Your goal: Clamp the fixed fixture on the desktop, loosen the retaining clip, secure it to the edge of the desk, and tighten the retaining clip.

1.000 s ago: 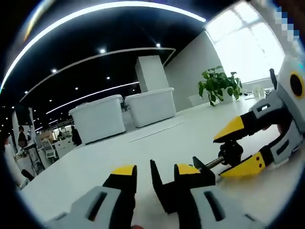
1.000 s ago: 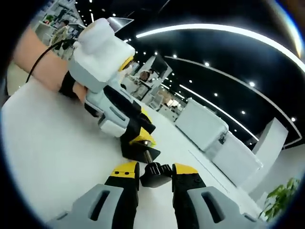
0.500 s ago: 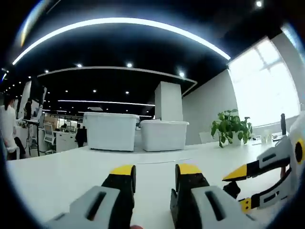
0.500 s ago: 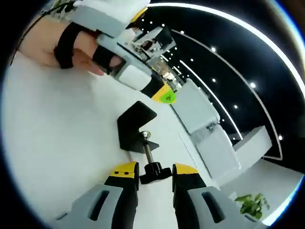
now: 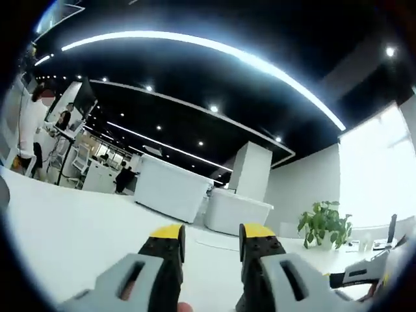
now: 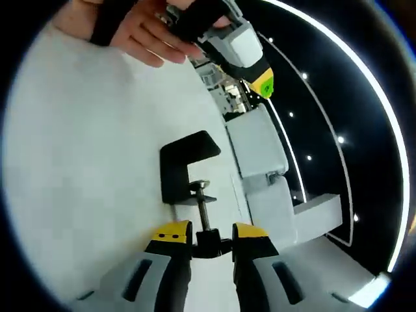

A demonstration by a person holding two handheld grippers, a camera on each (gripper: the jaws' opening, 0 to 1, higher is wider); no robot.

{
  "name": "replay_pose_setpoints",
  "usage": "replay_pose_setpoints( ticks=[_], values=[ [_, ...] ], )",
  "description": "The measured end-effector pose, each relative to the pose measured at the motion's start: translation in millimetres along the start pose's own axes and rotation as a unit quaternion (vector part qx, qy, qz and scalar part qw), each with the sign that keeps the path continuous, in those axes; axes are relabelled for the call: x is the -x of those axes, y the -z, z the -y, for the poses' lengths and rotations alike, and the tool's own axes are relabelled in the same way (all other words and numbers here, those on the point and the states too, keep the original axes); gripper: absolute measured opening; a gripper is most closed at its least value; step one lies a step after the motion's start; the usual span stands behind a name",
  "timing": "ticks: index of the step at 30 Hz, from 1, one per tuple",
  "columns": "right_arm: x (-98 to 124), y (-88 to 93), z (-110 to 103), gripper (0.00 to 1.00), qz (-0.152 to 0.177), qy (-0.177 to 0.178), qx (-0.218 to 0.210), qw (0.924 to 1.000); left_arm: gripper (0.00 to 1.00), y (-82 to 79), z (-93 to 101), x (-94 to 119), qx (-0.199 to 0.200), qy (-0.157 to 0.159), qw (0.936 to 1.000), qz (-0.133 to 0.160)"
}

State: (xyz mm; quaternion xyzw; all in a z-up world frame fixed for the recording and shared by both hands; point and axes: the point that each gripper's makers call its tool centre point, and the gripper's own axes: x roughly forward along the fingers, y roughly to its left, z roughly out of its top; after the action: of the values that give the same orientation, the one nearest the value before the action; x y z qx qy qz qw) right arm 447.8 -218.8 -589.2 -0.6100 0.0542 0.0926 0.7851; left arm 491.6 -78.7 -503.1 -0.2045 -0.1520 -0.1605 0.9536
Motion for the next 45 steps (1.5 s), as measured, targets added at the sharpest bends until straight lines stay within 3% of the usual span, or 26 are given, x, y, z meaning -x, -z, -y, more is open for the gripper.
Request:
replay_pose_setpoints(
  ticks=[6, 15, 23, 24, 25, 26, 27, 40, 45],
  values=[
    [-16.7, 3.2, 2.1, 0.22, -0.015, 0.004, 0.019, 0.9997, 0.34, 4.1, 2.9, -0.8, 0.001, 0.005, 0.9999, -0.009],
    [-23.1, 2.9, 4.5, 0.22, -0.017, -0.004, 0.031, 0.9994, 0.32, 6.9, 1.6, -0.5, 0.006, 0.003, 0.9998, -0.018],
    [-28.0, 0.8, -0.9, 0.20, -0.008, -0.011, 0.114, 0.9934, 0.32, 7.9, 0.7, -1.2, 0.013, 0.000, 0.9997, -0.020],
    [-29.1, -0.4, -3.6, 0.14, -0.004, -0.019, 0.126, 0.9918, 0.32, 8.3, 1.1, -1.0, 0.012, 0.001, 0.9997, -0.021],
    [-29.1, 3.5, -7.2, 0.13, -0.015, -0.023, 0.137, 0.9903, 0.32, 8.7, 1.5, -1.0, 0.011, 0.002, 0.9997, -0.022],
    [-30.4, -1.0, -3.2, 0.14, -0.003, -0.007, 0.156, 0.9877, 0.32, 9.4, 1.9, -1.1, 0.011, 0.002, 0.9997, -0.023],
    [-28.8, -1.8, -6.6, 0.14, -0.006, -0.016, 0.172, 0.9850, 0.32, 10.2, 2.4, -1.1, 0.011, 0.003, 0.9996, -0.025],
    [-18.2, -11.3, -7.5, 0.19, 0.018, -0.026, 0.151, 0.9880, 0.32, 12.5, 3.1, -2.1, 0.007, 0.007, 0.9995, -0.029],
    [-14.4, -20.1, -11.6, 0.19, 0.020, -0.033, 0.170, 0.9846, 0.32, 12.9, 2.9, -2.3, 0.006, 0.007, 0.9995, -0.030]
  ],
)
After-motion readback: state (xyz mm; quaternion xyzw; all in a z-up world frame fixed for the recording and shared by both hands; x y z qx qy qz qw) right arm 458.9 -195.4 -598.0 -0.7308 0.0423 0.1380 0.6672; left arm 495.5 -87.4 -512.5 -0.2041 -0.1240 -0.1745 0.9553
